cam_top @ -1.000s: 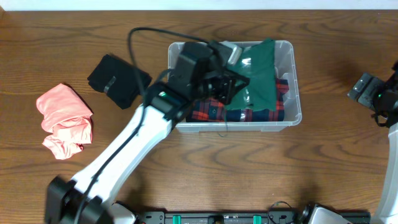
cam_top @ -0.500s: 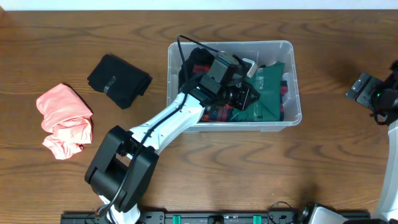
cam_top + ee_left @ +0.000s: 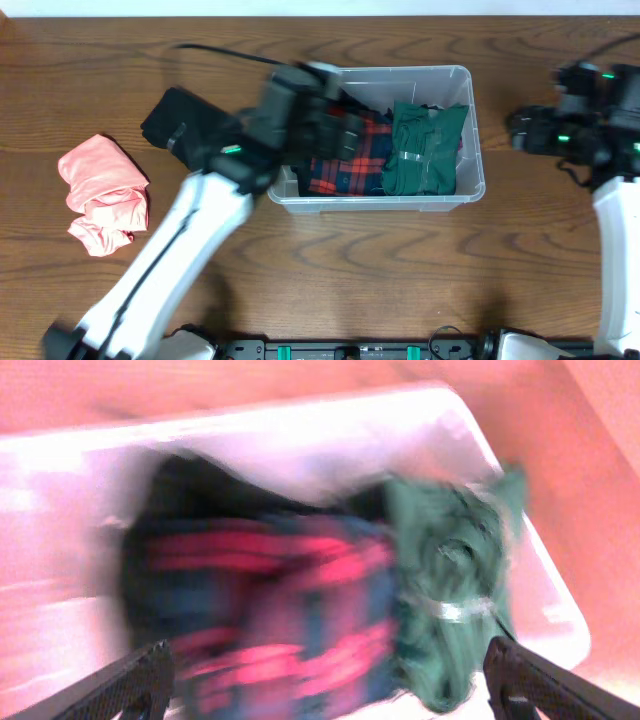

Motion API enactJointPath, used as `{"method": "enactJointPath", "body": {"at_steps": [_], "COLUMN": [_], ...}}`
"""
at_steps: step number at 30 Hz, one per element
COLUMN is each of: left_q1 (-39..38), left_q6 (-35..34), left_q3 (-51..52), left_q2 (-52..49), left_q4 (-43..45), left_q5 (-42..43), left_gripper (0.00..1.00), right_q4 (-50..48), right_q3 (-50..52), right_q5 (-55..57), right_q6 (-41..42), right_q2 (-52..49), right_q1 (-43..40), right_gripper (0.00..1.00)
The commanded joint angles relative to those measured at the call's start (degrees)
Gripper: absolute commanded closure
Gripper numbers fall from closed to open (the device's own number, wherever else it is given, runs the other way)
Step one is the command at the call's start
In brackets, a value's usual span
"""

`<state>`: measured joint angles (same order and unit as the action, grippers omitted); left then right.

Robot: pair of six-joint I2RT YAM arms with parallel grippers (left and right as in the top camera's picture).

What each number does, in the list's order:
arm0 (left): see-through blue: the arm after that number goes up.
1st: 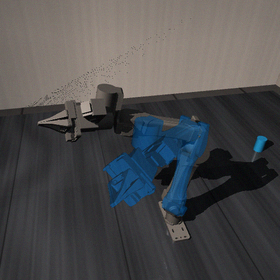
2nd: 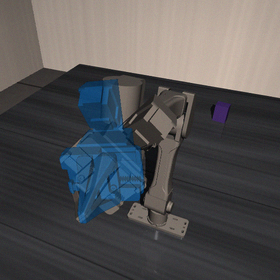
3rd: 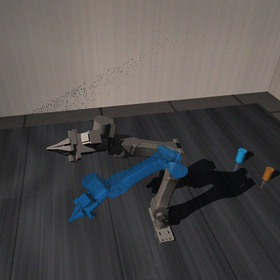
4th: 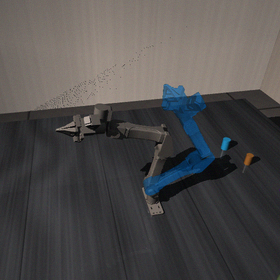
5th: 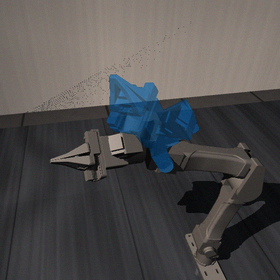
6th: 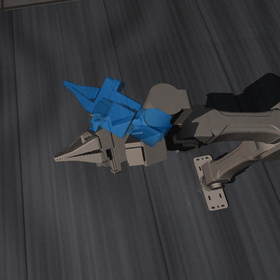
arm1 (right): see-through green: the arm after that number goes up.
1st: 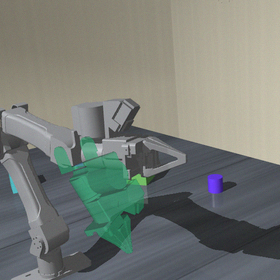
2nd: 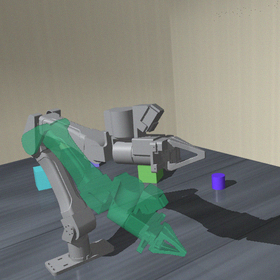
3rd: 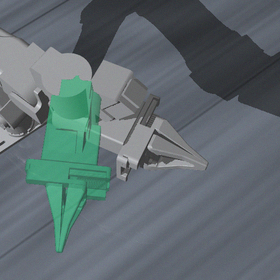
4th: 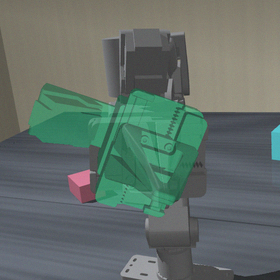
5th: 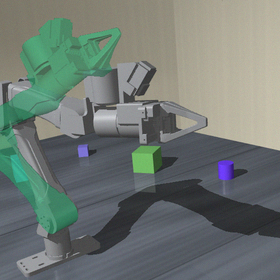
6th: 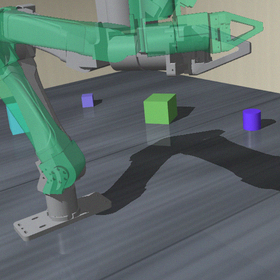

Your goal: Pack container

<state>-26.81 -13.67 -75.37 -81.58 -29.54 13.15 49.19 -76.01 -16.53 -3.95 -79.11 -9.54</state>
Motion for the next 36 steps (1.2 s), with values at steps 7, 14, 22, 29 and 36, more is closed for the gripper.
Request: {"method": "enactJointPath", "body": {"at_steps": [7,14,22,29,36], "left_q1": [21.42,30.34,31.32,35.3,38.56], "left_q6": [-6.8,-7.19,-5.66,-5.68,0.81], "left_q3": [-1.07,-0.87,-0.83,-0.81,-0.76], "left_q2": [8.17,6.78,6.73,5.51,-2.71], "left_q4": [-14.53,-20.74,-22.03,-22.05,-18.43], "left_q5": [-9.75,-9.73,-9.57,-9.57,-5.16], "left_gripper": [0.02,0.02,0.02,0.02,0.02], "right_q4": [-1.73,-1.44,-2.08,-1.84,-1.22], "right_q3": [0.0,0.0,0.0,-0.07,-0.07], "right_q5": [3.45,15.74,21.44,21.42,21.46], "right_q6": [-9.81,-3.78,-1.75,-2.95,-2.95], "right_q2": [-3.39,-15.32,-27.76,-24.04,-9.49], "right_q1": [21.22,24.26,23.5,25.18,26.29], "right_gripper": [0.57,0.54,0.53,0.48,0.23]}}
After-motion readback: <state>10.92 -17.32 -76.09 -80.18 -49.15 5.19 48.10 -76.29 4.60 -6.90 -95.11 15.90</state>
